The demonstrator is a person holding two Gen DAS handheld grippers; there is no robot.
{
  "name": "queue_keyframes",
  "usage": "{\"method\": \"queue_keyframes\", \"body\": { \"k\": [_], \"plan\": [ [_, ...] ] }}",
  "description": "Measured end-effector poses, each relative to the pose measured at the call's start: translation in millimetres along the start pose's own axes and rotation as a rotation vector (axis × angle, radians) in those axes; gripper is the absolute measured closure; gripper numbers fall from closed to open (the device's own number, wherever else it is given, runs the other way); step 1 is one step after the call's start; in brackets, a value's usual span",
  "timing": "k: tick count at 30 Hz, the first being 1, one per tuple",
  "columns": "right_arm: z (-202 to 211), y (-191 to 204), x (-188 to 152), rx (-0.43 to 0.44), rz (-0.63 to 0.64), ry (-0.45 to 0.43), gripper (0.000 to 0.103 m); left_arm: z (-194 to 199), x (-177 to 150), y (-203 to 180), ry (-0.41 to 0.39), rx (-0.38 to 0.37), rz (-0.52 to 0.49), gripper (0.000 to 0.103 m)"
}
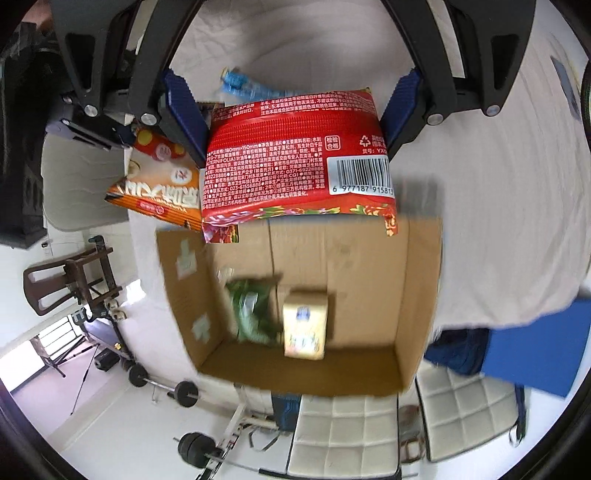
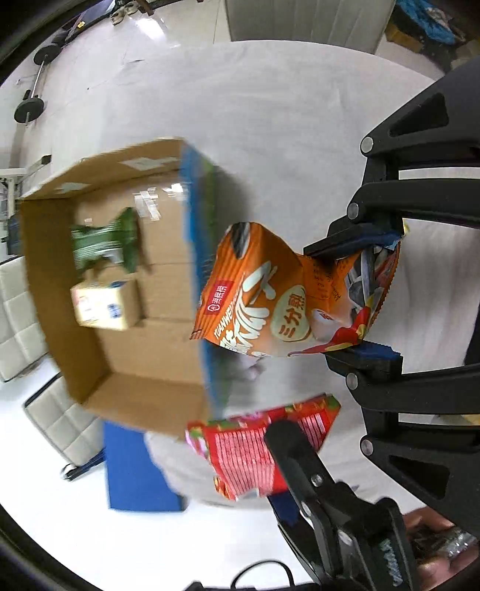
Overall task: Organize soft objects
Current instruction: 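Lower both snack packs into the box and open both tools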
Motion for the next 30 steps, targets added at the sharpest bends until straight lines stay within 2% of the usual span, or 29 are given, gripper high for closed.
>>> {"method": "queue_keyframes", "body": {
  "k": [4, 8, 16, 26, 30],
  "plan": [
    [7.0, 22.3, 48.5, 0.004, -0.007, -0.045, 0.061, -6.3, 47.1, 9.4, -0.017, 0.023, -0.014, 0.018],
    [0.0, 25.6, 93.2, -0.016, -0.028, -0.069, 0.061, -21.7, 82.8, 32.2, -0.006, 0.059, 0.009, 0.018],
    [-53.5, 12.9, 156.5, -0.096, -0.075, -0.017, 0.061, -74.7, 134.8, 81.9, 0.085, 0.136, 0.037, 0.018],
    [-112.1, 1.4, 174.1, -0.157, -0.095, 0.064, 0.061, -135.8, 155.0, 105.9, 0.202, 0.15, 0.033, 0.018],
    [-125.1, -1.9, 171.1, -0.175, -0.087, 0.091, 0.061, -147.3, 156.9, 110.7, 0.213, 0.173, 0.017, 0.018]
  ]
}}
Point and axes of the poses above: each gripper's, at about its wrist camera, not at the fingertips, and z roughly against the way its jaws point, y to its left, x to its top, the point moved 8 cm from there along -z, roughly the way its jaws point, and after that the axes turned 11 degrees about -z, right-handed, at the moved point
